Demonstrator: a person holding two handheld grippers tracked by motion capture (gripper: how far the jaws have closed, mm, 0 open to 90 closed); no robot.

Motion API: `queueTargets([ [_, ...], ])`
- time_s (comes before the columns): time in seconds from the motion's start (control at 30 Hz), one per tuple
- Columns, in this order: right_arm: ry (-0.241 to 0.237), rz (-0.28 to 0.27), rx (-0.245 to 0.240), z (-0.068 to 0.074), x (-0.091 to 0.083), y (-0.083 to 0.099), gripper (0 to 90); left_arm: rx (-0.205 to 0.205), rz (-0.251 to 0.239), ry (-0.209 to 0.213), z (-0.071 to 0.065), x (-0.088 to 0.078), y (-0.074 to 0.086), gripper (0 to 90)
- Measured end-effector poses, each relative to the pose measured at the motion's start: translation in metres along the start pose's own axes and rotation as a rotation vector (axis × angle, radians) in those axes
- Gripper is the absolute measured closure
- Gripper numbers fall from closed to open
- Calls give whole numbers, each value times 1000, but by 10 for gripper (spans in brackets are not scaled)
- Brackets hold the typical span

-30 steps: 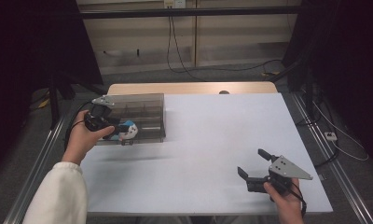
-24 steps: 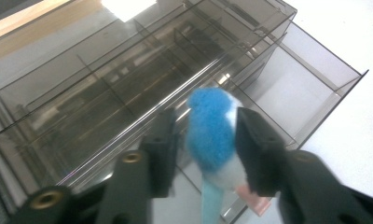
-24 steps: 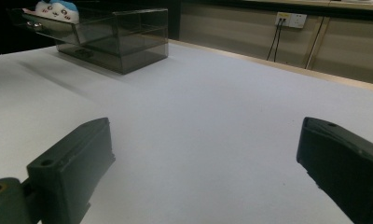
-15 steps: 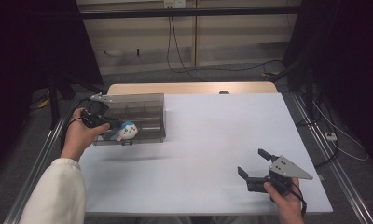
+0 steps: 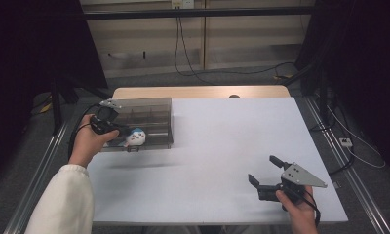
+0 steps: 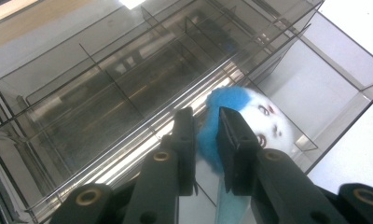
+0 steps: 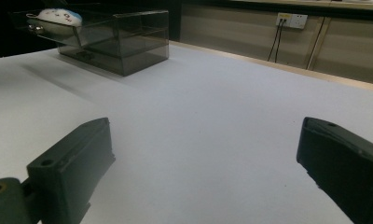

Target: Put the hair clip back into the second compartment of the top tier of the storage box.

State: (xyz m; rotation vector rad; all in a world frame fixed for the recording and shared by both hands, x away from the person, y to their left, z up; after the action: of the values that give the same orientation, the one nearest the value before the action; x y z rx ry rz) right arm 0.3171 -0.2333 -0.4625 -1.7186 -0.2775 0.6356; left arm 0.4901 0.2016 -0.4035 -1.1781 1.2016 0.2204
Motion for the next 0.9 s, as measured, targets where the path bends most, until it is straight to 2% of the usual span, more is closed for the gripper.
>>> queueTargets([
  [0.13, -1, -2, 2, 1, 0, -1, 28, -8, 1, -9, 1, 1, 1, 780],
  [0.23, -1, -2, 3, 0, 0, 0, 28, 17, 16, -41, 0, 4, 2, 780],
  [0.33, -2, -2, 4, 0, 0, 0, 28, 17, 16, -41, 0, 4, 1, 774],
  [0.43, 0, -4, 5, 0, 0, -1, 28, 15, 5, -51, 2, 1, 1, 728],
  [0.63, -5, -5, 7, 0, 1, -1, 28, -22, -14, -60, 6, -4, 0, 618],
  [0.73, -5, -5, 4, 1, 2, -1, 28, -33, -26, -51, 4, -9, 0, 543],
  [0.9, -3, -2, 4, 1, 2, -1, 28, -34, -38, -9, -5, -15, -1, 469],
])
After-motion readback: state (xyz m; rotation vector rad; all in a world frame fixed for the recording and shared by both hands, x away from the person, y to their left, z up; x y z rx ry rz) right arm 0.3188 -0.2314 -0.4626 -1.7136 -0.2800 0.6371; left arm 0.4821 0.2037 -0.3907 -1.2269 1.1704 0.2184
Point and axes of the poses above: each handheld gripper's, and its own axes: x roughly forward along the jaws, y roughly out of its underside, z roughly to its left, the point moved 7 cm from there along x, roughly forward along the jaws, and after that the axes turned 8 degrees about -x, right-handed, at the moved point
